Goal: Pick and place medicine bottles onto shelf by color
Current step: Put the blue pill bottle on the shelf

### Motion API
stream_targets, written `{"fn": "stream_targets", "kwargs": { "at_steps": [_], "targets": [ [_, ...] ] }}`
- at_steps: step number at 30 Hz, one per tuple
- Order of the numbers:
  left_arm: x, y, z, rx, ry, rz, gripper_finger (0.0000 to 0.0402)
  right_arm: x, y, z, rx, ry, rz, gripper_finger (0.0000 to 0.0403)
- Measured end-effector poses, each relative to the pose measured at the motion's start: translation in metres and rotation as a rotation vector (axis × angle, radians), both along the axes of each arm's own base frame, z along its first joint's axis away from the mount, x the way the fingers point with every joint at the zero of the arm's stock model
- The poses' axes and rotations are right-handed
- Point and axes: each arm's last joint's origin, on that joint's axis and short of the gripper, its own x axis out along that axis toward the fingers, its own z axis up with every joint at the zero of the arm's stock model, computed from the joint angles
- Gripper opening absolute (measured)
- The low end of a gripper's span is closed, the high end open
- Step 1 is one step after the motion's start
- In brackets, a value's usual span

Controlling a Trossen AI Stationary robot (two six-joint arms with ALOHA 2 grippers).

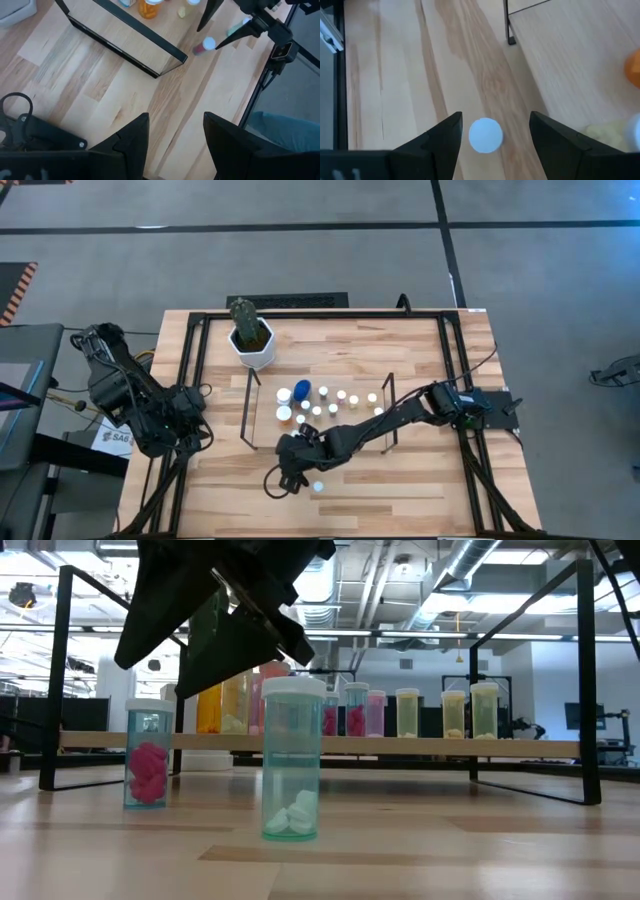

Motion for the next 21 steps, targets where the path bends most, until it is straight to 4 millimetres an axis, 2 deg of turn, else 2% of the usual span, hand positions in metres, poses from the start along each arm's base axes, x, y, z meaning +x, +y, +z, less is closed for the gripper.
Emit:
{"fn": "stream_targets", "kwargs": {
  "at_steps": [21],
  "targets": [
    [0.0,0.0,0.0001,-0.005,0.0,0.009,0.0174,-0.0007,0.0022,0.0,-0.05,0.0,0.061,0.0255]
  ]
}}
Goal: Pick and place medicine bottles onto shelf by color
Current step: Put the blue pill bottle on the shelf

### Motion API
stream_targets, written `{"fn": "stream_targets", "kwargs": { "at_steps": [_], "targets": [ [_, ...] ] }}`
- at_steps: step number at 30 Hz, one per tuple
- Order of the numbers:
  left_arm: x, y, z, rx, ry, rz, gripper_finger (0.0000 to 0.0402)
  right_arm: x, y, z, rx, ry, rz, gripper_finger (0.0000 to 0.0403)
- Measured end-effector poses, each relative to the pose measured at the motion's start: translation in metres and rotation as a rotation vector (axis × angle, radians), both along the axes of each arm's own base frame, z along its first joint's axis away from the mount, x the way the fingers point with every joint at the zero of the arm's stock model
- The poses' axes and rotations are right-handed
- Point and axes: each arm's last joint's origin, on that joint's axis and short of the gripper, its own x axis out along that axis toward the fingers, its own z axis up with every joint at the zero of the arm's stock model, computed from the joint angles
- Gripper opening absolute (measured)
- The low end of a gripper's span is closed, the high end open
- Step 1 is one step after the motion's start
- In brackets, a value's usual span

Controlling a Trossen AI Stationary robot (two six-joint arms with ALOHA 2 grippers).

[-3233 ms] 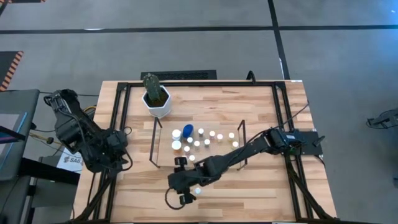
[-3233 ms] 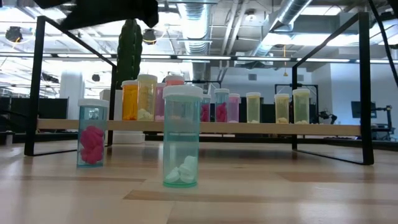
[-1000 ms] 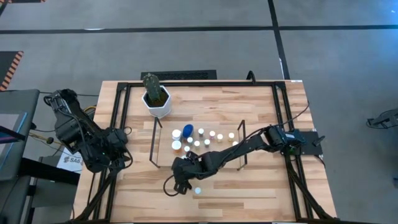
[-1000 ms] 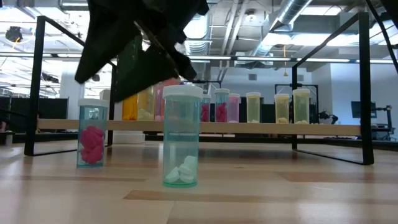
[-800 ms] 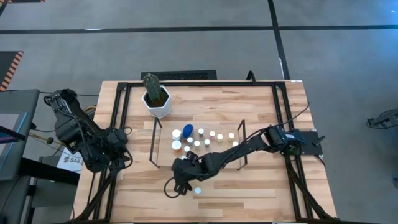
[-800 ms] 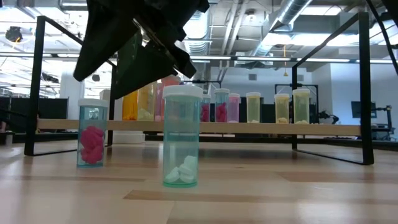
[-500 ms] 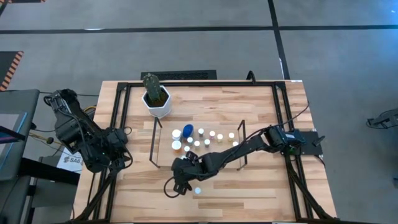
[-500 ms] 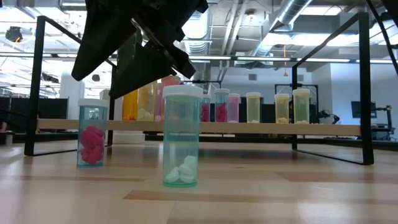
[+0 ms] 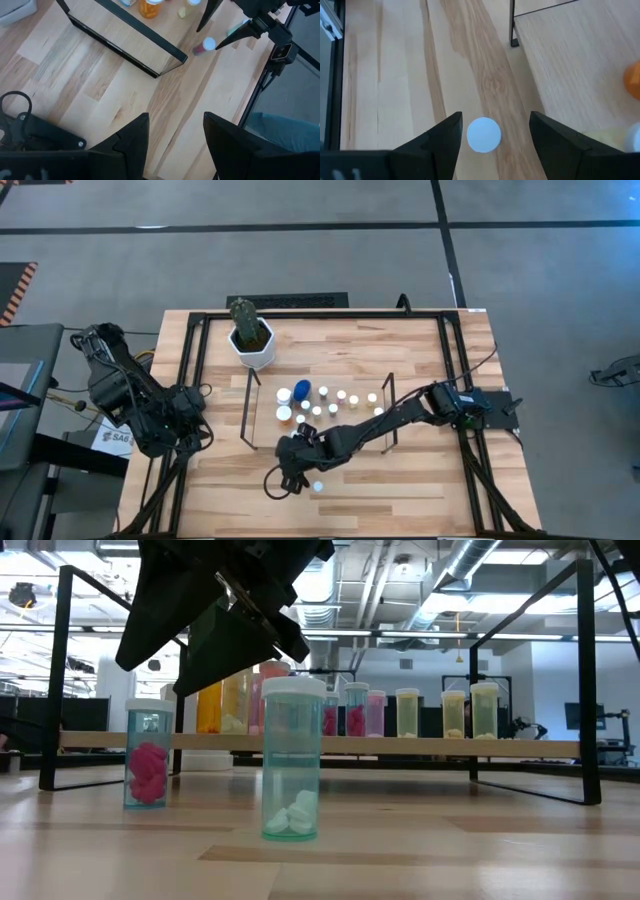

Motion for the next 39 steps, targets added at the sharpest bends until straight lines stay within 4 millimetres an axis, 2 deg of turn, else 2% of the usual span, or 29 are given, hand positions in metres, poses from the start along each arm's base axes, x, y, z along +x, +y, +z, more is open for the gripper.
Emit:
{"fn": "stream_targets", "kwargs": {
  "at_steps": [23,26,31,36,39],
  "targets": [
    [0.0,0.0,0.0,0.003,0.0,-0.005,0.0174,-0.001,0.002,0.0,-0.084,0.01,0.134,0.0255],
    [0.0,0.0,0.0,0.007,0.0,-0.014,0.0174,-0.004,0.003,0.009,-0.08,-0.004,0.138,0.0255],
    [0.0,0.0,0.0,0.01,-0.001,-0.021,0.0174,-0.018,0.011,0.039,-0.072,-0.03,0.161,0.0255],
    [0.0,0.0,0.0,0.012,-0.001,-0.024,0.0174,-0.047,0.02,0.07,-0.035,0.026,0.145,0.0255],
    [0.0,0.0,0.0,0.013,-0.001,-0.025,0.0174,-0.065,0.027,0.076,-0.001,0.113,0.093,0.0255]
  ]
}}
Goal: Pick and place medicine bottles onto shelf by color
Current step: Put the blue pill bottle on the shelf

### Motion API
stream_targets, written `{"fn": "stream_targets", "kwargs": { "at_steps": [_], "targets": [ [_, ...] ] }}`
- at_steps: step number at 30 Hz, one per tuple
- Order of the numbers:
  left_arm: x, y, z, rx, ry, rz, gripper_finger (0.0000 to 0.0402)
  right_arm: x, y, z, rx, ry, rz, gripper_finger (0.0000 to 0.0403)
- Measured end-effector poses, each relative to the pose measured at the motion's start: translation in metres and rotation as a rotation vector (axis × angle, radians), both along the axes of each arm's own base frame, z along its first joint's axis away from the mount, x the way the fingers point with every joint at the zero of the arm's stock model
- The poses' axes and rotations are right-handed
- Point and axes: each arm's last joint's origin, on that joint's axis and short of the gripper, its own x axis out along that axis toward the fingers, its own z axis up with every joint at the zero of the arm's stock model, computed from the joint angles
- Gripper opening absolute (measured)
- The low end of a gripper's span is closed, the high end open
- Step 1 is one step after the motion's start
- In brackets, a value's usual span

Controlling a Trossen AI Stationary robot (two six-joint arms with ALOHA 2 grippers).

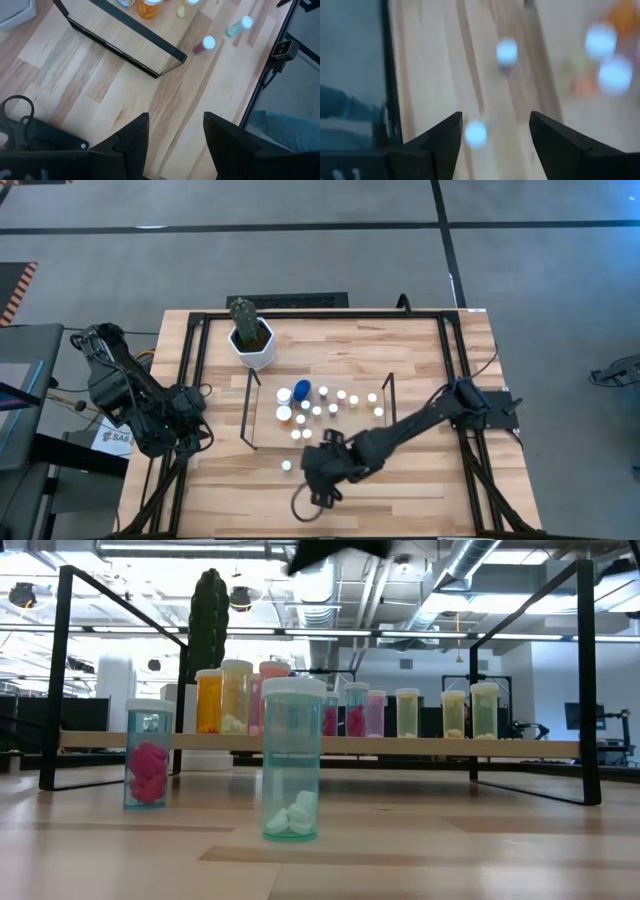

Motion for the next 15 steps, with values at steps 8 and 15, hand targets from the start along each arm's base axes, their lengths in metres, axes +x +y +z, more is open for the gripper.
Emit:
{"fn": "stream_targets", "kwargs": {
  "at_steps": [8,15],
  "targets": [
    [0.0,0.0,0.0,0.031,-0.011,-0.041,0.0174,-0.029,0.025,-0.045,0.007,0.219,-0.149,0.0255],
    [0.001,0.001,0.0,0.056,-0.024,-0.058,0.0174,-0.022,0.047,-0.072,0.027,0.121,-0.06,0.0255]
  ]
}}
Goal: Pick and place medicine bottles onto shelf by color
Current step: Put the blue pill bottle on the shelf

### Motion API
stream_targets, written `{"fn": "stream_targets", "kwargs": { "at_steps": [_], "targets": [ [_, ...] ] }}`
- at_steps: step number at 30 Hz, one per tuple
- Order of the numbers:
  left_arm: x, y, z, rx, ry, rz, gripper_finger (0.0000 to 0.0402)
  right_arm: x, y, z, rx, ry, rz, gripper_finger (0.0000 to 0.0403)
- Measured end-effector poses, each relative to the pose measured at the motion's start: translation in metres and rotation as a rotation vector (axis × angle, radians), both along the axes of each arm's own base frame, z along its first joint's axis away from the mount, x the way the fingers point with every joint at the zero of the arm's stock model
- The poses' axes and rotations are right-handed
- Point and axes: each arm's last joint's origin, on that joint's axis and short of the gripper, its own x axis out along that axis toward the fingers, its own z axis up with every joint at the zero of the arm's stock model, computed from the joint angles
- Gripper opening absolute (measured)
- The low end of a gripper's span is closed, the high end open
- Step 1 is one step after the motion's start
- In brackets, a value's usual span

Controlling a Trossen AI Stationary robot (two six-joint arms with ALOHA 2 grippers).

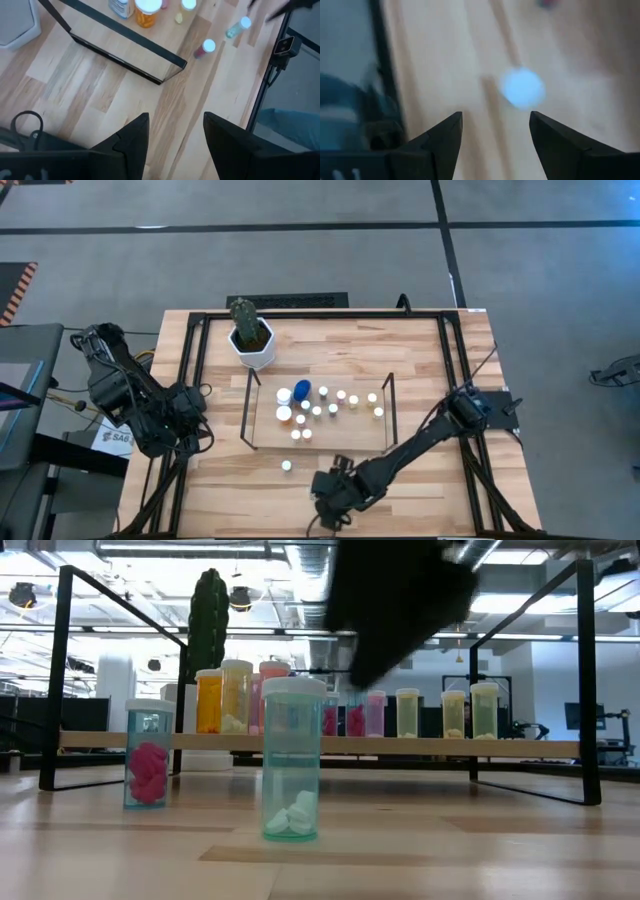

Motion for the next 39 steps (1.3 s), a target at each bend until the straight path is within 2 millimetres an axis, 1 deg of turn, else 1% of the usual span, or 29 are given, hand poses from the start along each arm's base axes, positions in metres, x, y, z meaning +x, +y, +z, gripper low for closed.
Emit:
{"fn": "stream_targets", "kwargs": {
  "at_steps": [2,6,9,11,14,17,20,22,24,26,28,30,32,35,39],
  "targets": [
    [0.0,0.0,0.0,0.001,-0.001,0.0,0.0174,0.006,0.001,-0.005,0.01,-0.026,-0.005,0.0255],
    [0.0,0.0,0.0,-0.003,-0.001,0.009,0.0174,0.01,-0.004,-0.008,-0.012,-0.03,-0.03,0.0255],
    [0.0,0.0,0.0,-0.009,-0.002,0.021,0.0174,0.007,-0.006,-0.012,-0.037,0.008,-0.035,0.0255],
    [0.0,0.0,0.0,-0.01,-0.001,0.022,0.0174,0.008,-0.005,-0.011,-0.032,-0.008,-0.026,0.0255],
    [0.0,0.0,0.0,-0.01,-0.002,0.022,0.0174,0.01,-0.004,-0.01,-0.034,-0.022,0.039,0.0255],
    [0.0,0.0,0.0,-0.01,-0.001,0.022,0.0174,0.015,0.0,-0.006,-0.017,-0.08,0.134,0.0255],
    [0.0,0.0,0.0,-0.01,-0.002,0.023,0.0174,0.023,-0.001,-0.011,-0.051,-0.124,0.222,0.0255],
    [0.0,0.0,0.0,-0.01,-0.001,0.022,0.0174,0.029,-0.002,-0.013,-0.039,-0.156,0.268,0.0255],
    [0.0,0.0,0.0,-0.011,0.0,0.022,0.0174,0.036,-0.002,-0.015,-0.022,-0.199,0.277,0.0255],
    [0.0,0.0,0.0,-0.016,0.005,0.019,0.0174,0.043,-0.004,-0.02,-0.004,-0.224,0.272,0.0255],
    [0.0,0.0,0.0,-0.021,0.011,0.017,0.0174,0.044,-0.007,-0.027,-0.004,-0.209,0.27,0.0255],
    [0.0,-0.001,0.0,-0.029,0.02,0.013,0.0174,0.051,-0.004,-0.033,0.016,-0.254,0.258,0.0255],
    [-0.001,-0.001,0.0,-0.033,0.025,0.011,0.0174,0.05,-0.003,-0.041,0.017,-0.219,0.271,0.0255],
    [-0.001,-0.001,0.0,-0.036,0.027,0.012,0.0174,0.054,0.0,-0.055,0.044,-0.222,0.282,0.0255],
    [-0.001,-0.001,0.0,-0.037,0.029,0.01,0.0174,0.055,0.002,-0.065,0.041,-0.217,0.28,0.0255]
  ]
}}
